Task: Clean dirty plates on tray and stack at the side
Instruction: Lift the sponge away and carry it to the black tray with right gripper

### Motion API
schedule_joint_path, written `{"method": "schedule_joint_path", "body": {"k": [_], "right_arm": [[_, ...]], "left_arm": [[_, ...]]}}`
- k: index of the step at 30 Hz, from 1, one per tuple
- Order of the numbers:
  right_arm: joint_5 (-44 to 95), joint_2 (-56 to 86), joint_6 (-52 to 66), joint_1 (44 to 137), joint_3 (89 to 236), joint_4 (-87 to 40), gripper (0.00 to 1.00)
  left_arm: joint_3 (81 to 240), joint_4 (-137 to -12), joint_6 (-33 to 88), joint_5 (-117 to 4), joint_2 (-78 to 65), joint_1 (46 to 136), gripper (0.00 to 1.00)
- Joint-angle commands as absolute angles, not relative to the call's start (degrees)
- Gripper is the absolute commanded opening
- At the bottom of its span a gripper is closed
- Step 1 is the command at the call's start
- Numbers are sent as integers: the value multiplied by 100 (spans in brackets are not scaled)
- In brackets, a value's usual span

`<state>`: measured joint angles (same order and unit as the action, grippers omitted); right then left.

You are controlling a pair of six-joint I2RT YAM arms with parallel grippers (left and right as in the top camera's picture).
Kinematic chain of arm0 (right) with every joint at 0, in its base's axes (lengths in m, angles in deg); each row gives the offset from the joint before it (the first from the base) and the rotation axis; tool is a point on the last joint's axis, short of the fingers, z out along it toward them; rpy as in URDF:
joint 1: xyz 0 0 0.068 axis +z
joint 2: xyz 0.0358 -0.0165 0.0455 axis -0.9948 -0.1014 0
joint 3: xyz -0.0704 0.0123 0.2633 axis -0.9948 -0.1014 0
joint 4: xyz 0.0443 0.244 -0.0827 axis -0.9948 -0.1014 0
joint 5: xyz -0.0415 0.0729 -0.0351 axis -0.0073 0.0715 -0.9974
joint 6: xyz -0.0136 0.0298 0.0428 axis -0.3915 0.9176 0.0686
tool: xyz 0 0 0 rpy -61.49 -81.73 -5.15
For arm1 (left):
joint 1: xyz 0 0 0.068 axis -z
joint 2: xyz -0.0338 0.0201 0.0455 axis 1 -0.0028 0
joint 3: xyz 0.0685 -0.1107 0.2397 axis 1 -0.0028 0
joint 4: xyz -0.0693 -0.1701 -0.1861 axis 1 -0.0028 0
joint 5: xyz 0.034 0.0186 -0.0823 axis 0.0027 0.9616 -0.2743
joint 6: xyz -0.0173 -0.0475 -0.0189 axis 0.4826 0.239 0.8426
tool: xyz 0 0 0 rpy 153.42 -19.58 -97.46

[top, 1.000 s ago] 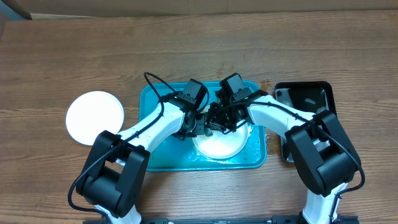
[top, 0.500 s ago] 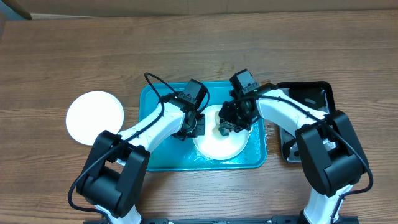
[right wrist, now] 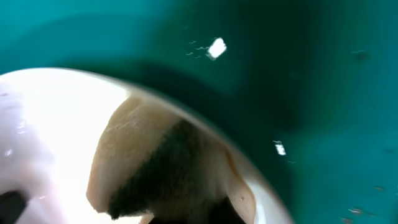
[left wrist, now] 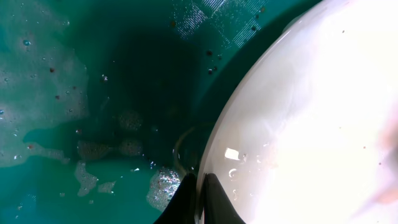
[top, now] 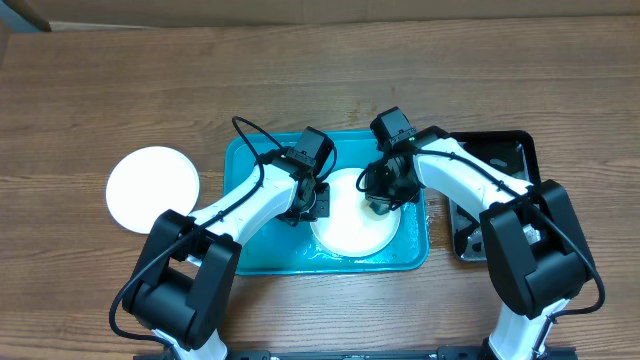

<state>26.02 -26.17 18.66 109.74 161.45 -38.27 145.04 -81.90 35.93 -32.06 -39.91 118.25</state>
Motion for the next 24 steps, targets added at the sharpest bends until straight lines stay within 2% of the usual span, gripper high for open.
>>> {"method": "schedule_joint_path", "body": {"k": [1, 14, 24], "right_arm": [[1470, -2890, 1816, 10876, 16333, -3997, 4], [919, -1789, 2460, 10885, 16757, -4358, 4], [526, -1159, 2452, 10784, 16757, -4732, 4]], "left_arm": [[14445, -8335, 3512, -3033, -4092, 11800, 4], [14445, -8346, 3512, -3033, -4092, 11800, 4], [14445, -8381, 3532, -3031, -4092, 11798, 4]]}}
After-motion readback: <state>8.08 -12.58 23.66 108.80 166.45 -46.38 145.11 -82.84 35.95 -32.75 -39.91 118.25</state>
